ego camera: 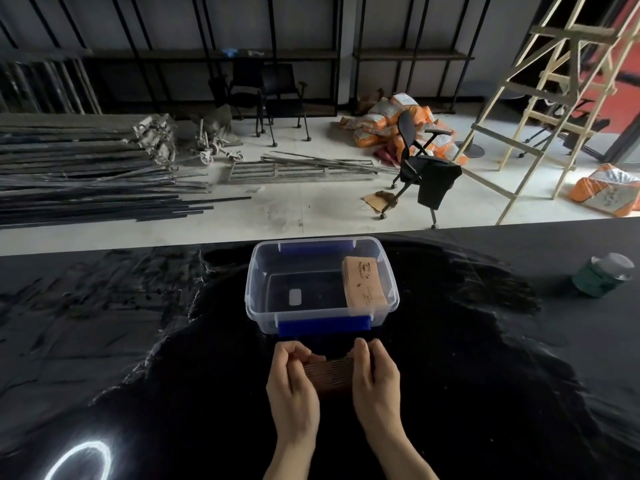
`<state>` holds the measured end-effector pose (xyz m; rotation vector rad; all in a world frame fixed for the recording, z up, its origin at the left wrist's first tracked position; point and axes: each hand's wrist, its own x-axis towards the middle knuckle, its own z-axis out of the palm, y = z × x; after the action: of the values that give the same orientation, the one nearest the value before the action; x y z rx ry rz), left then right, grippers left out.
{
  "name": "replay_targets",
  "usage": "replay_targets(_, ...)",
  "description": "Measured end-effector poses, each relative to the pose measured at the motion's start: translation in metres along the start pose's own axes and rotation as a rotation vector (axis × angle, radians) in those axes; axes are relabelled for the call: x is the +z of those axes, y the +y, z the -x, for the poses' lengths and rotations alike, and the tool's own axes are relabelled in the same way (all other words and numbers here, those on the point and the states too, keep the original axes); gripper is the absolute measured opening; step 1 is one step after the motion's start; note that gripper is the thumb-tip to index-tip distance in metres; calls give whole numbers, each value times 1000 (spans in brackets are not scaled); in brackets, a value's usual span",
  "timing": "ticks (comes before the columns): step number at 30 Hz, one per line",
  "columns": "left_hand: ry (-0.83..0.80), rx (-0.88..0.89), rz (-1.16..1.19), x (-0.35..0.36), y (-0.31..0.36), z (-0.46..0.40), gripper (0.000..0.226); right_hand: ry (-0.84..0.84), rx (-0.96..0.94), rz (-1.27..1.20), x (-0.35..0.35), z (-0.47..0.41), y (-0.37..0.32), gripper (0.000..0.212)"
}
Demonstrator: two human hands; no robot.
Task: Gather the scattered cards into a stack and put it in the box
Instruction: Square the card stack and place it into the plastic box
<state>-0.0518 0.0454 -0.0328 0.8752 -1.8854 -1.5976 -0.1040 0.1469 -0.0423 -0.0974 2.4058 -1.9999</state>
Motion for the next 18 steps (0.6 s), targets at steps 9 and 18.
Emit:
replay_targets(9,-680,469,-782,-46,47,-16,68,3,17,-26,3,-1,2,33)
replay_targets(18,-692,331,-933,-30,58,-21,64,-114,95,-78,-9,-2,-17,23)
